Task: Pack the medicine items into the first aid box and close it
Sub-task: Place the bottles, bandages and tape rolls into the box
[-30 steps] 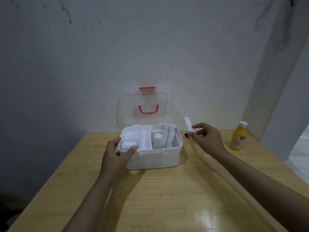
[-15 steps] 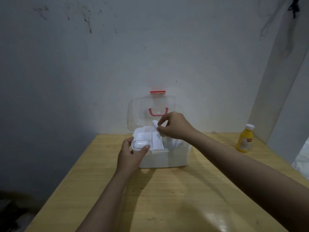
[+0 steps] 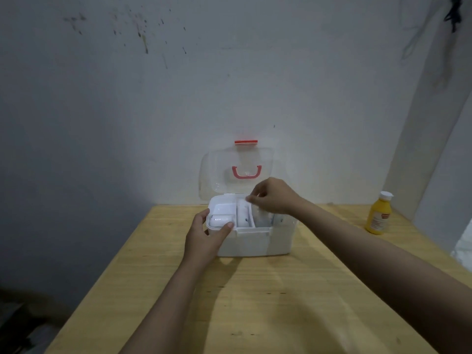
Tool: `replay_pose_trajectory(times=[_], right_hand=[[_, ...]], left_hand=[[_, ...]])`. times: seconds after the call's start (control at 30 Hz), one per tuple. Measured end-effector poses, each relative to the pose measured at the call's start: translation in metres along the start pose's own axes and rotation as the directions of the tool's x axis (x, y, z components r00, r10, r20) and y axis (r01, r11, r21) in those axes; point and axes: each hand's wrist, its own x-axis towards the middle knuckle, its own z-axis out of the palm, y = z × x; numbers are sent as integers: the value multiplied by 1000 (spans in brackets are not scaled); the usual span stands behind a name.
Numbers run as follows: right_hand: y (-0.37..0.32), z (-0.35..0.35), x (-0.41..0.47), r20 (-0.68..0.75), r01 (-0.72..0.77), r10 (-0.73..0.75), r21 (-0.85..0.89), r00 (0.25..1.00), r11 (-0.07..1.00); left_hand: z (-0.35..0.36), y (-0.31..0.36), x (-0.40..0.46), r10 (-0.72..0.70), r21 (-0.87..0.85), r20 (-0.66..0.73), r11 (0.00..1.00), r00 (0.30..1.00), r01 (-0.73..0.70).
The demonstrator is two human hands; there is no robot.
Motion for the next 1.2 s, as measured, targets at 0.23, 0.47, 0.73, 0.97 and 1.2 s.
replay_pose_trajectory(times=[0.23, 0.47, 0.73, 0.97, 1.2], right_hand=[[95, -33, -18, -340, -182, 254, 228, 906, 956], [172, -2, -18, -243, -394, 384, 7, 891, 919], [190, 24, -4, -231, -377, 376, 42, 897, 925], [192, 29, 0, -267, -315, 342, 140, 901, 939], [145, -16, -11, -284, -87, 145, 209, 948, 974]], left_hand=[[0, -4, -2, 6, -27, -20, 1000, 1000, -7], [7, -3, -2, 4, -51, -57, 999, 998, -7], [6, -9, 0, -7, -72, -59, 997, 998, 3], [6, -10, 2, -14, -73, -67, 997, 998, 10], [6, -10, 0, -9, -67, -66, 998, 998, 4]])
